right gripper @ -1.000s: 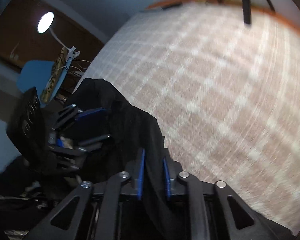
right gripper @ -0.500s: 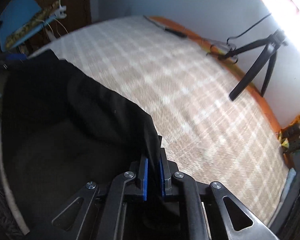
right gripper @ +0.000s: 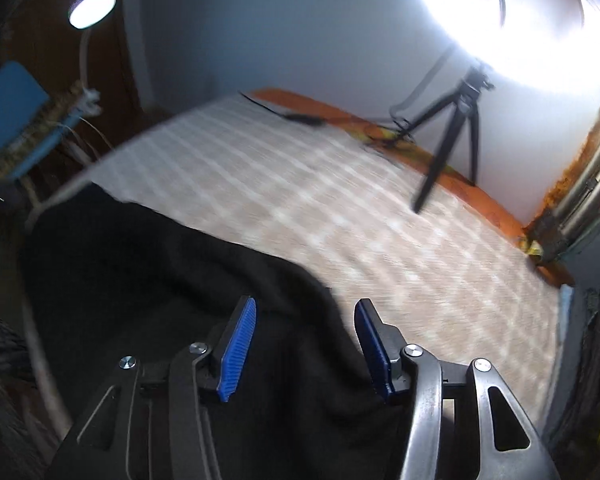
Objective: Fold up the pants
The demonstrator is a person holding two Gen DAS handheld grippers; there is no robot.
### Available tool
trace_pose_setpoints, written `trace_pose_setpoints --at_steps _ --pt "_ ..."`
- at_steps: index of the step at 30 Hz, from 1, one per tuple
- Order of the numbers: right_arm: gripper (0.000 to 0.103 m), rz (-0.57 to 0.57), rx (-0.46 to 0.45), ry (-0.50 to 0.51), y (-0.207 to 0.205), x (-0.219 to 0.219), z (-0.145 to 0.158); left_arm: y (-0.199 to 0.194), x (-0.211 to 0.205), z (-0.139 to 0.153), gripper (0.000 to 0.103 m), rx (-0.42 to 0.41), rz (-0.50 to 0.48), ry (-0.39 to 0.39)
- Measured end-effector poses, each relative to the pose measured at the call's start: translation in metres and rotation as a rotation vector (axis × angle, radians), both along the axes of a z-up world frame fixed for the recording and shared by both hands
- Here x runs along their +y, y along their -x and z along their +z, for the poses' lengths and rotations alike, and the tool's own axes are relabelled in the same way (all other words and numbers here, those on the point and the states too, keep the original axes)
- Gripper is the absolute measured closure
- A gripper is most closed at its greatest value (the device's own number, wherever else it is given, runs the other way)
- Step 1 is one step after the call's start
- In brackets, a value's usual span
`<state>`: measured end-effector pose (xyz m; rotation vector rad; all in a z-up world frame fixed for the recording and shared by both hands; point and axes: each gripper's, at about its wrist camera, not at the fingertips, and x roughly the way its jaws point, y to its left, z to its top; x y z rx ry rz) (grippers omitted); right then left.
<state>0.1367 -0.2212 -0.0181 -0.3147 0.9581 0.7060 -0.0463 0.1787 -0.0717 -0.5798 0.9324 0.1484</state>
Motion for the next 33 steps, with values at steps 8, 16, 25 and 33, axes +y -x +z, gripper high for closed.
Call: trace_pose_setpoints --at_steps 8,16,25,33 --pt "0.049 0.134 0.053 -0.138 0.076 0.058 0.024 0.002 0.006 -0.035 0.05 0.045 -0.037 0.102" --pt "0.049 0.236 0.091 -0.145 0.113 0.114 0.027 -0.002 0.003 -0.056 0.05 0.057 -0.075 0.162" --pt "0.046 0.241 0.178 -0.19 0.106 0.158 0.028 0.002 -0.003 -0.053 0.08 -0.039 -0.053 0.115" --pt "0.041 0.242 0.369 -0.223 0.061 0.244 0.021 0.0 -0.026 -0.034 0.086 -0.161 -0.114 0.03"
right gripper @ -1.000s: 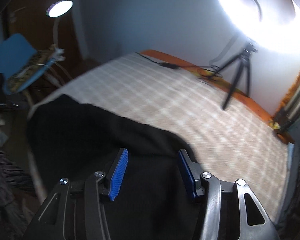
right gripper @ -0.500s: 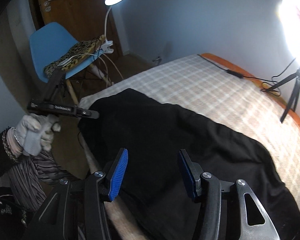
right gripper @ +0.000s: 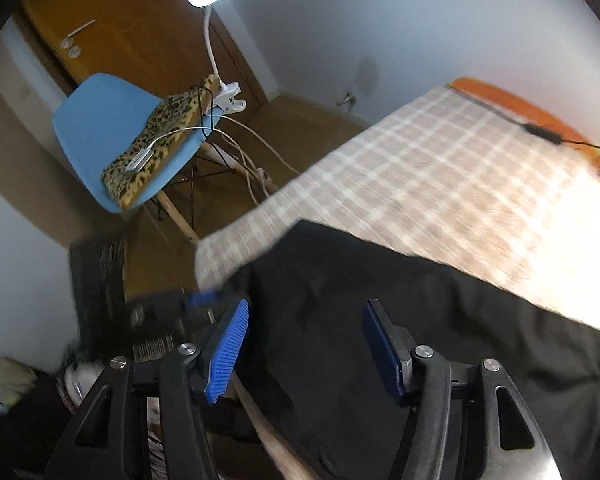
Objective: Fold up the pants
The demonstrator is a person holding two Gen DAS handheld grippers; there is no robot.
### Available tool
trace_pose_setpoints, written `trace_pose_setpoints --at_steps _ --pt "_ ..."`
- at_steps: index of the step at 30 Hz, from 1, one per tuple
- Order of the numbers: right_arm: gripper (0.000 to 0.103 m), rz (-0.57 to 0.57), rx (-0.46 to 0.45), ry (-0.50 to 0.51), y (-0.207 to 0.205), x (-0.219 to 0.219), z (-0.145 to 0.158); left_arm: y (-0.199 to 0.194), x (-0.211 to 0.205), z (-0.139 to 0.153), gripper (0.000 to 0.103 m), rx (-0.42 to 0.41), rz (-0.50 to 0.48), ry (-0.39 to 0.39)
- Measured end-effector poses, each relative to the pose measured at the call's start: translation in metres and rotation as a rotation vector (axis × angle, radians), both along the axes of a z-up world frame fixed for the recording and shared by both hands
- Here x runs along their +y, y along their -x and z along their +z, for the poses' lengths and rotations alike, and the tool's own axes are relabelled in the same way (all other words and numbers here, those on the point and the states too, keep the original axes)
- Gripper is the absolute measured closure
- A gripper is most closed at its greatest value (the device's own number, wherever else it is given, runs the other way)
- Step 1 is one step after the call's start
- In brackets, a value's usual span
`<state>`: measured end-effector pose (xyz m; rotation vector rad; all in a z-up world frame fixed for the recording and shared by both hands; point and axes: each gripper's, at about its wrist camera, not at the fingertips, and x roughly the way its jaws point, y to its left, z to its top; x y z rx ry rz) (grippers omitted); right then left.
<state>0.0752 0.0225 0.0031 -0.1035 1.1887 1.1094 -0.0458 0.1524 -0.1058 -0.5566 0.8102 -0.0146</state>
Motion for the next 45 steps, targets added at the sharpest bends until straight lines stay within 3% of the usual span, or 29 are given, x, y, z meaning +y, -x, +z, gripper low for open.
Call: trace_pose_setpoints --at_steps 5,9,11,13,18,20,21,22,23,24,26,29,31,34,36,40,42,45 --pt "0.041 0.091 0.051 0.093 -0.005 0.074 -0.017 0.003 -0.008 -0.003 0.086 -0.024 0.031 -0.016" --pt "0.042 0.177 -0.016 0.189 0.01 0.113 -0.033 0.016 -0.001 -0.005 0.085 -0.002 0.076 -0.015" --pt "0.043 0.196 -0.019 0.211 0.012 0.121 -0.041 0.016 0.007 -0.007 0.06 0.022 0.11 -0.022" --pt "0.043 0.182 -0.029 0.213 0.009 0.121 -0.046 0.012 0.019 -0.012 0.043 0.053 0.142 0.02" --pt "0.042 0.134 -0.037 0.207 -0.019 0.104 -0.049 -0.011 0.042 -0.027 0.043 0.102 0.152 0.217" --pt "0.041 0.117 -0.054 0.215 -0.032 0.094 -0.051 -0.021 0.045 -0.029 0.048 0.083 0.147 0.251" --pt "0.041 0.106 -0.064 0.223 -0.04 0.089 -0.053 -0.029 0.045 -0.029 0.052 0.075 0.127 0.261" --pt "0.041 0.091 -0.067 0.229 -0.048 0.084 -0.055 -0.034 0.043 -0.029 0.077 0.075 0.118 0.252" --pt "0.041 0.063 -0.061 0.234 -0.058 0.075 -0.057 -0.041 0.04 -0.028 0.095 0.078 0.109 0.233" --pt "0.041 0.037 -0.05 0.234 -0.066 0.068 -0.059 -0.045 0.034 -0.024 0.096 0.06 0.094 0.208" --pt "0.041 -0.016 -0.011 0.211 -0.079 0.051 -0.059 -0.047 0.021 -0.011 0.096 0.012 0.045 0.137" --pt "0.041 -0.043 0.034 0.151 -0.085 0.029 -0.048 -0.036 -0.024 0.017 0.096 -0.086 -0.082 -0.096" --pt "0.041 -0.044 0.076 0.103 -0.083 0.018 -0.038 -0.033 -0.048 0.023 0.096 -0.117 -0.132 -0.191" --pt "0.041 -0.009 0.107 0.056 -0.069 0.009 -0.024 -0.026 -0.091 0.021 0.096 -0.125 -0.198 -0.339" --pt "0.041 0.02 0.104 0.055 -0.056 0.006 -0.019 -0.02 -0.123 0.016 0.096 -0.125 -0.245 -0.473" --pt "0.041 0.04 0.121 0.078 -0.038 -0.007 -0.022 -0.004 -0.172 0.005 0.096 -0.139 -0.33 -0.667" --pt "0.041 0.039 0.136 0.082 -0.031 -0.014 -0.025 -0.001 -0.195 -0.001 0.096 -0.146 -0.376 -0.751" --pt "0.041 0.029 0.144 0.086 -0.025 -0.025 -0.027 0.0 -0.213 -0.007 0.096 -0.141 -0.413 -0.799"
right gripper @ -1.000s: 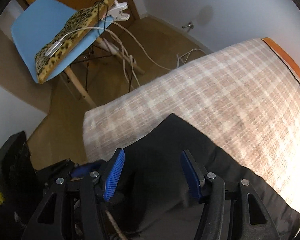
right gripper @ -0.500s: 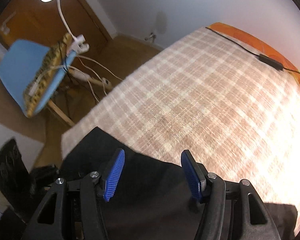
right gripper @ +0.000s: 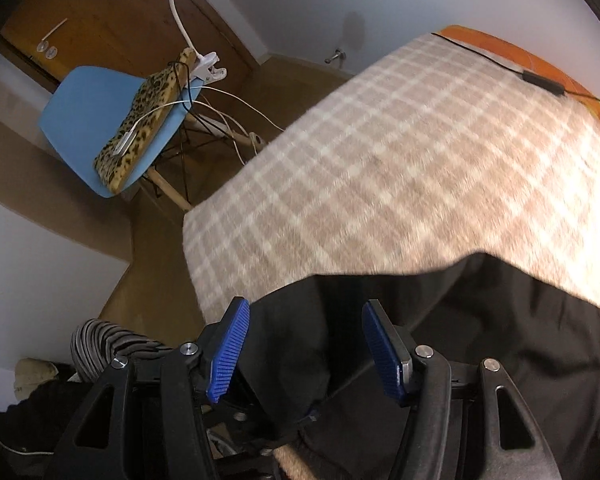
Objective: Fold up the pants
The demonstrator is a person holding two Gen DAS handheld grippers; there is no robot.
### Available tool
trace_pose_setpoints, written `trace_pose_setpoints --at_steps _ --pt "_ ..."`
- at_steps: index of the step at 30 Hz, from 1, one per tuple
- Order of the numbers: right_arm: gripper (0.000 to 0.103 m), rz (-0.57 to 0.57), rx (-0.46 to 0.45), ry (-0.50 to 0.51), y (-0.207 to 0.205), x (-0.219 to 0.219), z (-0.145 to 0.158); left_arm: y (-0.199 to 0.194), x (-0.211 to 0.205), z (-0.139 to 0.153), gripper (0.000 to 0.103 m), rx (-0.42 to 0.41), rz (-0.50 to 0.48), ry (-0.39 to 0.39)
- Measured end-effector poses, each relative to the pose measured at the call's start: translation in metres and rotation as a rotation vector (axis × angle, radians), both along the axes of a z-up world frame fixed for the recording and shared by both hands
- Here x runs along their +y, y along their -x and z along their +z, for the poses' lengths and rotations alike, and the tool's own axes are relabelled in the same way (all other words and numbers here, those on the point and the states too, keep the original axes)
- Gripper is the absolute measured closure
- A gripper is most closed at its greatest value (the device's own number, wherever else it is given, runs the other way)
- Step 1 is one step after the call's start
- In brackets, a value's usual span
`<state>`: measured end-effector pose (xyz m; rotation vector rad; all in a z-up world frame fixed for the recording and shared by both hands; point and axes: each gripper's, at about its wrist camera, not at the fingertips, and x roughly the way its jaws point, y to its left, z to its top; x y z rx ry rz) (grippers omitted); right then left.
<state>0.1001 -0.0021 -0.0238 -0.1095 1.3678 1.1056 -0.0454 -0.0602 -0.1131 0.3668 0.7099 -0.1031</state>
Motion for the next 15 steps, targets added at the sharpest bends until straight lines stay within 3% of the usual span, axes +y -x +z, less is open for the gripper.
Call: trace_pose_setpoints --at_steps 5,9,15 --pt "0.041 -0.04 0.011 0.02 0.005 -0.02 -0.004 -0.001 -0.009 -0.005 0.096 0.008 -0.009 -0.029" --pt "0.04 -0.084 0.067 -0.064 0.01 -0.042 0.007 -0.004 -0.01 -0.007 0.096 0.013 -0.003 -0.025" --pt "0.04 0.002 0.054 -0.035 0.03 -0.028 0.017 -0.01 -0.018 -0.009 0.096 0.0 0.004 -0.033"
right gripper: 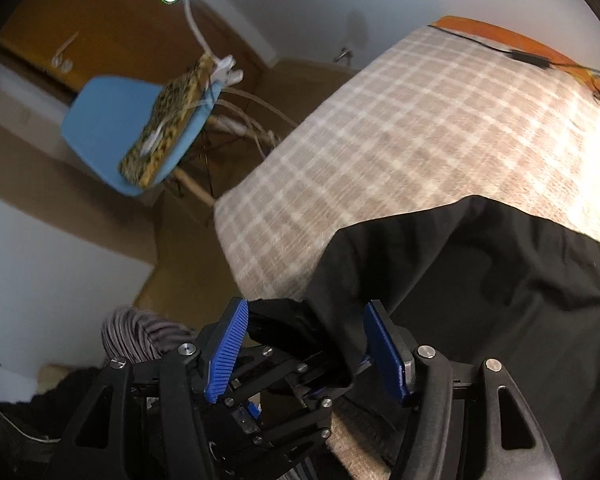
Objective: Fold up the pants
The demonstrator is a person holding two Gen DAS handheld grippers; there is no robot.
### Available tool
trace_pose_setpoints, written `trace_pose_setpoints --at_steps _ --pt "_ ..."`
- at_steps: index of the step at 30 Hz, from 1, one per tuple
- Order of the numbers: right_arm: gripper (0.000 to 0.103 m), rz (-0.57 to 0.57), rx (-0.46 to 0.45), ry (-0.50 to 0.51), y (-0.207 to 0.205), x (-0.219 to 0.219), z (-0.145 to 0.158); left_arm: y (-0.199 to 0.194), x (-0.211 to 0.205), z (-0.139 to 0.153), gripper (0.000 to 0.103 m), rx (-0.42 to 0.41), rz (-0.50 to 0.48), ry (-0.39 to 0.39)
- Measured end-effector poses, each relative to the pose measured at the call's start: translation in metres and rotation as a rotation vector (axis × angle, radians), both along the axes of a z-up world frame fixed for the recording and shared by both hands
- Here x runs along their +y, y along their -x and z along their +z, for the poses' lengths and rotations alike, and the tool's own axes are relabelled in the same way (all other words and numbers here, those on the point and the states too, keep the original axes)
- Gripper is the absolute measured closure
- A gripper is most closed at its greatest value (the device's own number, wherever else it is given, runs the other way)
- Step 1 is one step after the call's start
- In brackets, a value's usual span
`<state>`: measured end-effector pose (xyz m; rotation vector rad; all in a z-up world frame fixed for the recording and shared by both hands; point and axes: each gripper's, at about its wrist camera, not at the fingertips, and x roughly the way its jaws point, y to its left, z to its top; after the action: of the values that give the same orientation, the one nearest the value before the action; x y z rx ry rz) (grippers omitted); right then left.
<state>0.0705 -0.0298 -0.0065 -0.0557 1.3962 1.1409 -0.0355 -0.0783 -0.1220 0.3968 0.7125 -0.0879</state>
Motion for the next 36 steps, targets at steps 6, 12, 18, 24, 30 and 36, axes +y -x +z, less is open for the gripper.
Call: trace_pose_setpoints --at_steps 6,12,18,24,30,36 --pt "0.085 0.055 -0.034 0.177 0.0 0.018 -0.032 0.003 0.0 0.002 0.096 -0.008 0.006 0.011" --pt "0.099 -0.004 -0.054 0.067 -0.017 0.027 -0.022 0.031 0.025 0.026 0.063 -0.022 -0.008 0.104" --pt "0.099 -0.02 -0.088 -0.008 -0.033 0.053 0.001 0.062 0.1 0.043 0.051 -0.01 0.116 0.228" --pt "0.099 -0.048 -0.099 -0.044 -0.048 0.088 0.009 0.051 0.177 0.036 0.043 0.102 0.249 0.454" --pt "0.099 -0.087 -0.123 -0.007 -0.065 0.118 0.001 0.021 0.22 0.01 0.043 0.222 0.346 0.691" --pt "0.099 -0.082 -0.143 0.012 -0.072 0.128 -0.005 0.008 0.224 -0.001 0.043 0.26 0.34 0.767"
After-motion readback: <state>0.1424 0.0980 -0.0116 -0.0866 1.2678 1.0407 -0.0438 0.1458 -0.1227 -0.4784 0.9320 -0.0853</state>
